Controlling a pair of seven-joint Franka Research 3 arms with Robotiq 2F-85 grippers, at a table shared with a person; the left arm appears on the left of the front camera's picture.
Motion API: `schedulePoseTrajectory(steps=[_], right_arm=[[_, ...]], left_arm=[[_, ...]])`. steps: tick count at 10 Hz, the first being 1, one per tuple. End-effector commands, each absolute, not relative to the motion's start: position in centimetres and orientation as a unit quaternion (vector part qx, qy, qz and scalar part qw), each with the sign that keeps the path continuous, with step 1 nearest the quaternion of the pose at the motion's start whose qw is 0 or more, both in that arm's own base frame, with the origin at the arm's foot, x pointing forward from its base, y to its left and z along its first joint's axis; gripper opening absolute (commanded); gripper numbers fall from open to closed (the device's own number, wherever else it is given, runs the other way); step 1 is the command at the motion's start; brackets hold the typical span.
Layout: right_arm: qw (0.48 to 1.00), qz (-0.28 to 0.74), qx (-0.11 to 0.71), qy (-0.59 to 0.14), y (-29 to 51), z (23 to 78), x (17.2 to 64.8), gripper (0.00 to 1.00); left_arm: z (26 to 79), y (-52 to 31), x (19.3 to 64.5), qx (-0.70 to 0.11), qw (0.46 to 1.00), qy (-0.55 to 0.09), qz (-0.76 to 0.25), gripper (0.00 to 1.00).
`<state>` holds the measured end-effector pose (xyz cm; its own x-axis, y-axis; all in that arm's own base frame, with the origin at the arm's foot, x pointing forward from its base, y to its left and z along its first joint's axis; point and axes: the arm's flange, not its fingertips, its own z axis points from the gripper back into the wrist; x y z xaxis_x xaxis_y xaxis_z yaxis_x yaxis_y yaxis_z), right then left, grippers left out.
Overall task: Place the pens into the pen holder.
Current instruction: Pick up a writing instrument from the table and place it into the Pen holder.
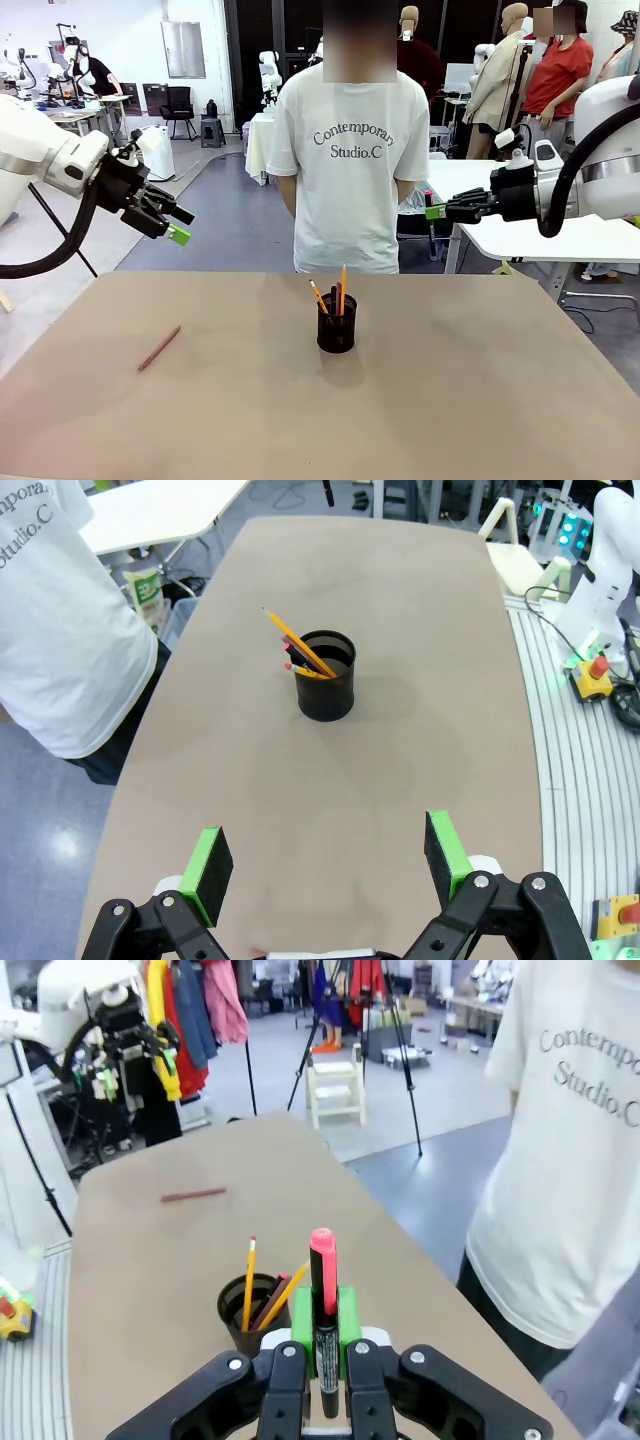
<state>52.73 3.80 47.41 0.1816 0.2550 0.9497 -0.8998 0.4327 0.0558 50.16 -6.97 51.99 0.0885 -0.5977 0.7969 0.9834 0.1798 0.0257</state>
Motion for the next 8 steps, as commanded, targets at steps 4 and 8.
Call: schedulePoseTrajectory(steps=[4,8], right_arm=[[0.696,0.423,0.323,-0.482,3.8,47.5,52.7,0.0],[0.626,0.48,0.385,-0.479,5.4,46.5,53.4,0.0]], left_arm=[[52.1,-6.9,50.1,-0.274,0.684,-0.345,-0.582,1.0],[52.1,-6.9,50.1,-0.274,0.684,-0.345,-0.582,1.0]])
